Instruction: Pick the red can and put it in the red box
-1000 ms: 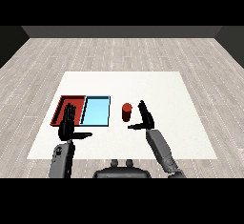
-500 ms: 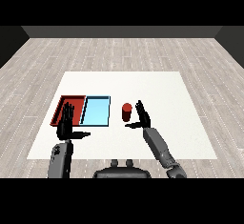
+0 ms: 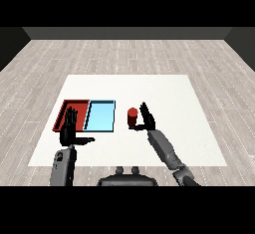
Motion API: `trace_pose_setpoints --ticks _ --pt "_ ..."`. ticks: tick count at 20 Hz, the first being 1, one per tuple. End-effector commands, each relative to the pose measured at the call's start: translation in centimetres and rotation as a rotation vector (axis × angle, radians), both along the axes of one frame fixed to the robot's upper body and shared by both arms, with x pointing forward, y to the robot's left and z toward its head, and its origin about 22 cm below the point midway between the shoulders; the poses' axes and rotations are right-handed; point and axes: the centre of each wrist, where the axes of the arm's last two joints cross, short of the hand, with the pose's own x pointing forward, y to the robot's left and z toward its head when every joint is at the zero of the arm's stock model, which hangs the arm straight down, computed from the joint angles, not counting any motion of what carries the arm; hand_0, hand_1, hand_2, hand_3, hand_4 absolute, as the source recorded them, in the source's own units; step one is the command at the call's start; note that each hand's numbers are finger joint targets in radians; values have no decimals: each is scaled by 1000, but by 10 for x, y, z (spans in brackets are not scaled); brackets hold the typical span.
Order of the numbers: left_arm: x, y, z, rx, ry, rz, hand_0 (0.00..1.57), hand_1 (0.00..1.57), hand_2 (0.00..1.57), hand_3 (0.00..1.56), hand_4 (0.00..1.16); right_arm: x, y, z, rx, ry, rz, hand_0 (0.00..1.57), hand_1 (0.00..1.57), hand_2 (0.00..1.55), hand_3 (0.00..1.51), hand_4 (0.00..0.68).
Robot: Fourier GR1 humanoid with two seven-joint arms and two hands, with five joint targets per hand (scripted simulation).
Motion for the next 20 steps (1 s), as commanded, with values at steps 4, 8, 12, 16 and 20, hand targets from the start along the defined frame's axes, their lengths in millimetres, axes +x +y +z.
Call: trace_pose_setpoints --ticks 4,8,12,16,20 --pt "0 -22 -21 -7 10 2 0 0 0 0 0 -1 -3 11 -12 28 14 0 0 0 0 0" --pt "-10 -10 -14 -2 7 3 0 0 0 0 0 4 27 -4 -15 21 2 0 0 0 0 0" --pt "2 -17 23 -28 3 2 0 0 0 0 0 30 18 7 -20 21 12 0 0 0 0 0" --pt "-1 -2 -6 -25 -7 10 0 0 0 0 0 25 30 10 -9 47 20 0 0 0 0 0" --pt "-11 -6 2 -9 -1 13 0 0 0 0 0 27 37 10 -8 51 32 0 0 0 0 0"
